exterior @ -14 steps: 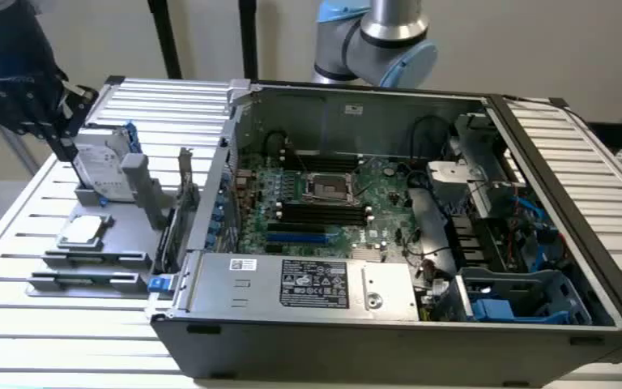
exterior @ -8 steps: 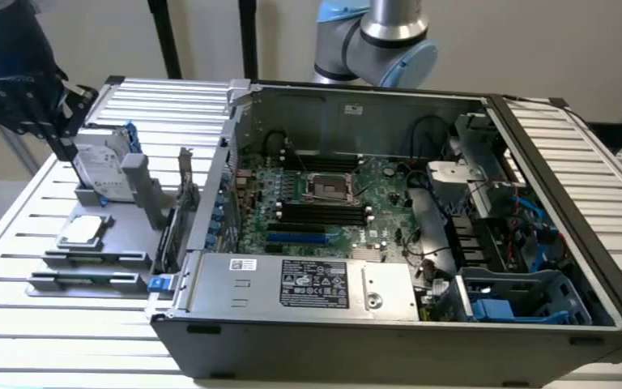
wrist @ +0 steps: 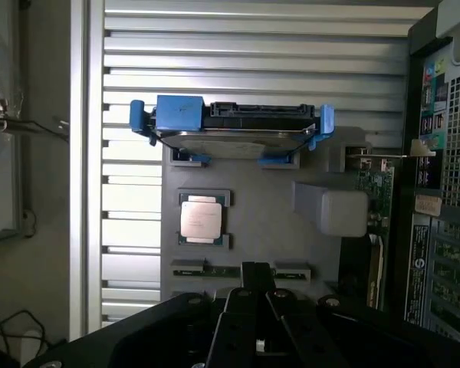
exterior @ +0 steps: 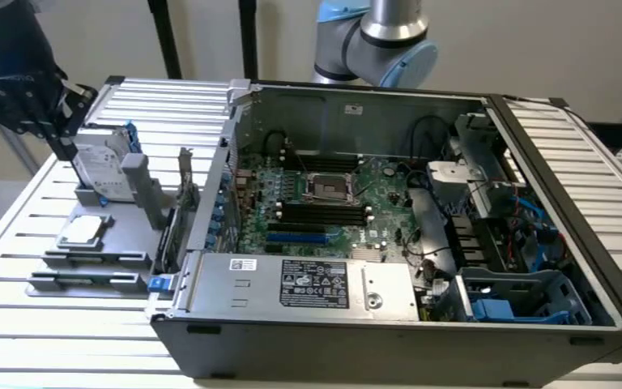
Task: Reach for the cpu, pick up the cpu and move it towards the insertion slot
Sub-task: 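Pick up the cpu and move it towards the insertion slot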
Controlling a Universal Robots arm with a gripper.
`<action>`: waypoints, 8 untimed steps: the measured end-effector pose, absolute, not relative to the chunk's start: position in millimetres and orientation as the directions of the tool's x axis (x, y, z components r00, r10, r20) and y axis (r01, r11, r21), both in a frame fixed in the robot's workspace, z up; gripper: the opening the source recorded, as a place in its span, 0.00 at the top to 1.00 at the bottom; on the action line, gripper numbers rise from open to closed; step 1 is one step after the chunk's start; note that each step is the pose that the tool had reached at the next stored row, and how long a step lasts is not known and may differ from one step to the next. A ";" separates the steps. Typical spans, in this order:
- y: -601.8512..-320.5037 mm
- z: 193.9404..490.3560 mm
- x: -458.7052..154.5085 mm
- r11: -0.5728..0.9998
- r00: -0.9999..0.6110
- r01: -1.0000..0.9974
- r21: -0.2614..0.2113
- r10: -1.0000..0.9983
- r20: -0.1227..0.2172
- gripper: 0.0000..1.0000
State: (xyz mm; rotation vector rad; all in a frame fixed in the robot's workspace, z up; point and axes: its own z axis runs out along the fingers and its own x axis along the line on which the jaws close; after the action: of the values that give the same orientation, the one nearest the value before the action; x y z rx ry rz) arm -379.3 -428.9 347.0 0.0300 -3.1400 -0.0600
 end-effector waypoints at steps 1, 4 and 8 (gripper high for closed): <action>-428.9 347.1 -379.4 0.999 -1.000 -0.019 0.038 -0.019 0.000 0.89; -428.7 347.1 -384.8 0.999 -1.000 -0.019 0.038 -0.019 0.001 0.89; -428.1 346.6 -401.6 0.999 -1.000 -0.019 0.038 -0.019 0.000 0.89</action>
State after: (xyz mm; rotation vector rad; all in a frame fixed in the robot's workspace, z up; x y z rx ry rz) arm -401.6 -428.1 346.6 0.0301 -3.1402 -0.0600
